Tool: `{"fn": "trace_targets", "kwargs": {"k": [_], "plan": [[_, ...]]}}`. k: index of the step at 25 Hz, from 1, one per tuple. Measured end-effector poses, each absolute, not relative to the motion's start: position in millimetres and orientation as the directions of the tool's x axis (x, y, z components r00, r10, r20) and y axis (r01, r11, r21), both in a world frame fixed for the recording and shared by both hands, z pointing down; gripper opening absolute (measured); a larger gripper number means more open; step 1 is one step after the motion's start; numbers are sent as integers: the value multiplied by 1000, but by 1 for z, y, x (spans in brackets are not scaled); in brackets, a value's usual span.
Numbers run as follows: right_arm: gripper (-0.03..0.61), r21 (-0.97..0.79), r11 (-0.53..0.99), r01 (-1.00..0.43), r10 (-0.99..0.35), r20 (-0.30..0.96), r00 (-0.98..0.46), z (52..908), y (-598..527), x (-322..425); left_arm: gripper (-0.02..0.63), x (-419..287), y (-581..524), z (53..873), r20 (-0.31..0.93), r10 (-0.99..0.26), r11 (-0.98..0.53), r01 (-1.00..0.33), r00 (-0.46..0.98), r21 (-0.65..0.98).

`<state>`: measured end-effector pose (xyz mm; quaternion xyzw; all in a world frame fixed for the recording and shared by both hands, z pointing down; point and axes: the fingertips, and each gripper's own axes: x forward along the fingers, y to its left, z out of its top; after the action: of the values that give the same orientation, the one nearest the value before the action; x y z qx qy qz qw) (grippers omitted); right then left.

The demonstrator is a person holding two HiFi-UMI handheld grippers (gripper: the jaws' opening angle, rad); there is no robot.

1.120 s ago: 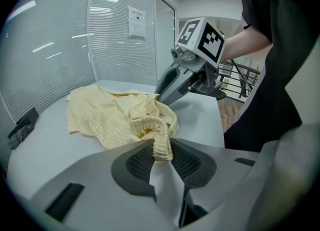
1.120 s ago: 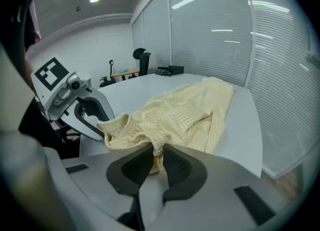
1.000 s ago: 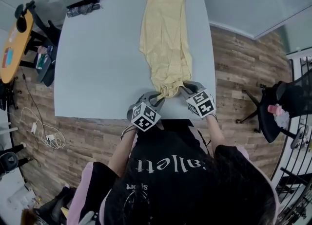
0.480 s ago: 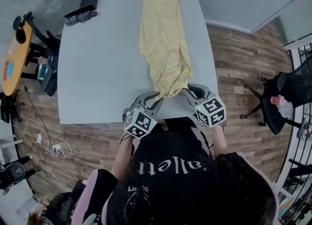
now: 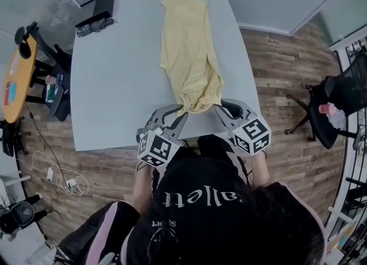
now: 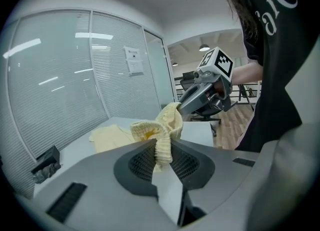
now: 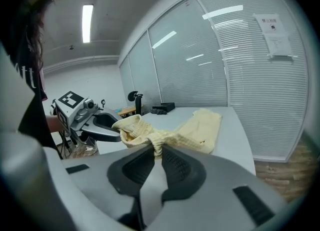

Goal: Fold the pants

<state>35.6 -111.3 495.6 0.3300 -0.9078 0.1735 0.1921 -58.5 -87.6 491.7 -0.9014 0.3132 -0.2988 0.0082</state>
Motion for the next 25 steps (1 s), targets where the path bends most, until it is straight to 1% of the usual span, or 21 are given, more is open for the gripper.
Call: {"fn": "trace_targets", "kwargs": {"k": [7,14,17,20,25], "plan": [[54,-191,756,-626,-512,422,-748,461,-79,22,80,-57,-54,460,504,-507,-858,-464,699,-220],[54,-178,818,-547,-472,337,-815,407,-61,11,80,-51,-33,404,424,-462,-885,-373,779,-279],[54,-163,832,-530,-466,312,-828,392,-60,10,80,-51,-32,388,395,-454,-887,-362,798,-288],[53,-161,831,-533,-473,299,-829,387,-66,13,80,-54,-41,381,375,-472,-877,-382,798,-293],[53,-153,826,-542,-481,309,-821,391,-87,17,80,-56,-67,383,387,-490,-866,-386,781,-317]]}}
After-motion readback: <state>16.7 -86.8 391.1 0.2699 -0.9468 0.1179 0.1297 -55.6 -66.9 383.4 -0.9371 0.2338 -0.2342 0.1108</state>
